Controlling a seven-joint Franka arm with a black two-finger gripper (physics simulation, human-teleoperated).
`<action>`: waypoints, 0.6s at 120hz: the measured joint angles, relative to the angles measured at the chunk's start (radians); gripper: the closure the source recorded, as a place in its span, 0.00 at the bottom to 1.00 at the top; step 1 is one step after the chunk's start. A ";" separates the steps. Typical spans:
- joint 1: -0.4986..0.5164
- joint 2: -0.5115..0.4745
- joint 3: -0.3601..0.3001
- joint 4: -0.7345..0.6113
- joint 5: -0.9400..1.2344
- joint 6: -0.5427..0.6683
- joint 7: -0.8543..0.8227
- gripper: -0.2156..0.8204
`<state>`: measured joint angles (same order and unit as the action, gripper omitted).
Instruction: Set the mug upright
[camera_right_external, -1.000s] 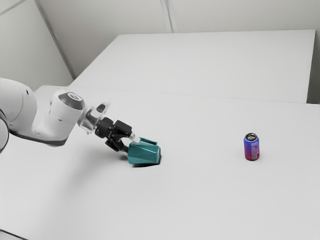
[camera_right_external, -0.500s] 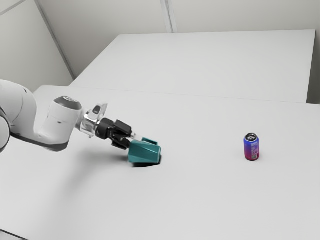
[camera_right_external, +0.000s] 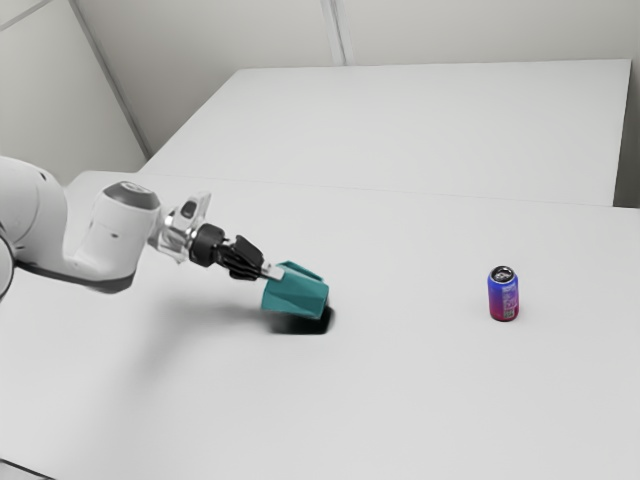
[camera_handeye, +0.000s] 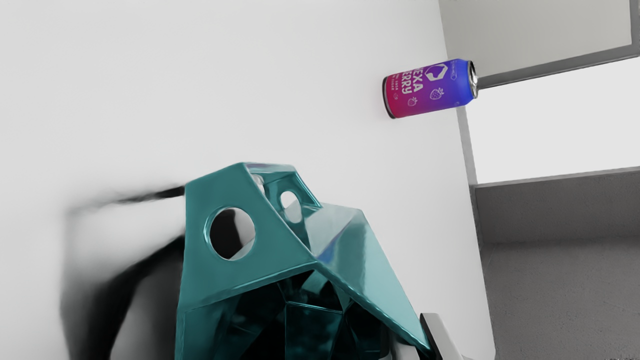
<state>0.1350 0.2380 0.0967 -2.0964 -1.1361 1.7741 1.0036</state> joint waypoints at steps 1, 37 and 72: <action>0.000 -0.003 0.000 0.001 0.002 0.000 0.001 0.95; -0.002 -0.103 -0.009 0.137 0.443 0.042 -0.093 0.97; -0.016 -0.082 -0.119 0.263 0.976 0.144 -0.288 0.97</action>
<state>0.1190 0.1562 -0.0228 -1.8338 -0.1604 1.9184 0.7152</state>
